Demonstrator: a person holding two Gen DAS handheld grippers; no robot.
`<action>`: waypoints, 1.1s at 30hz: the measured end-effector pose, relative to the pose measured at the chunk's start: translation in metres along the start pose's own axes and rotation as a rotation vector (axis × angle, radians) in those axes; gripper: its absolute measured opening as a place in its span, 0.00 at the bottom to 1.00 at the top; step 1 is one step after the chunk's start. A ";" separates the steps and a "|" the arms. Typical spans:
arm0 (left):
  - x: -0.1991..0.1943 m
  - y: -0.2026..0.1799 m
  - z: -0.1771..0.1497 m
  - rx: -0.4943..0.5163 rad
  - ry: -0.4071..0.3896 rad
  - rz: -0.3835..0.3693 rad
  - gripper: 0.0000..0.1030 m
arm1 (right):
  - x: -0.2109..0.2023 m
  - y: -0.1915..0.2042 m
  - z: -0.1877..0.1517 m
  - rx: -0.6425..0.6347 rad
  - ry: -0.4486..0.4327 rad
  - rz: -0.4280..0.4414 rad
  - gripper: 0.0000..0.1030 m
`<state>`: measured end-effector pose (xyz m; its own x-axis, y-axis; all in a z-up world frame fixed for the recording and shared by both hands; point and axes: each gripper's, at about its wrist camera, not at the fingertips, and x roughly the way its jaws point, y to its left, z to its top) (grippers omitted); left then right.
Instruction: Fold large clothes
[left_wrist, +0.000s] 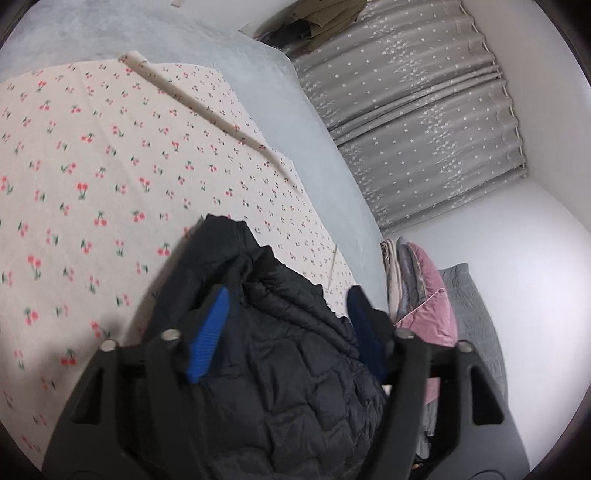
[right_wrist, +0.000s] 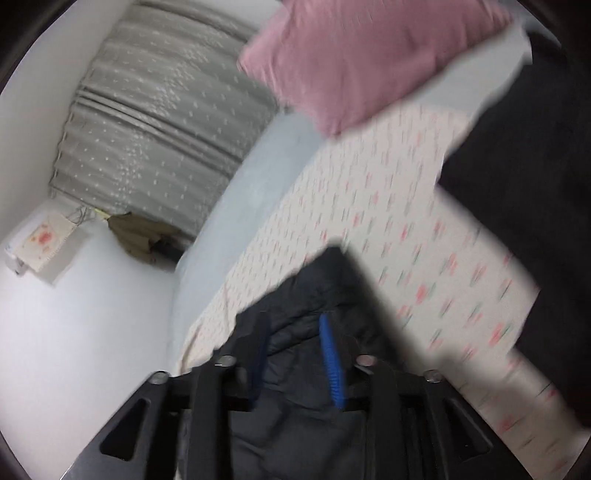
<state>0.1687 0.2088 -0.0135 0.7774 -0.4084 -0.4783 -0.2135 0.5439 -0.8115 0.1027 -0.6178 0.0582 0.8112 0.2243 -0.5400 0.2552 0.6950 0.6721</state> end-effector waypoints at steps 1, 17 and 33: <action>0.007 -0.003 0.001 0.032 0.019 0.014 0.73 | -0.008 0.004 0.001 -0.078 -0.052 -0.034 0.83; 0.098 -0.028 -0.010 0.357 0.131 0.275 0.04 | 0.112 0.030 -0.019 -0.431 0.158 -0.169 0.07; 0.121 -0.067 0.035 0.400 -0.093 0.297 0.03 | 0.119 0.115 0.021 -0.500 -0.135 -0.165 0.04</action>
<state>0.2979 0.1486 -0.0052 0.7709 -0.1363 -0.6222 -0.2043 0.8723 -0.4442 0.2393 -0.5256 0.0821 0.8502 0.0181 -0.5261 0.1303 0.9611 0.2436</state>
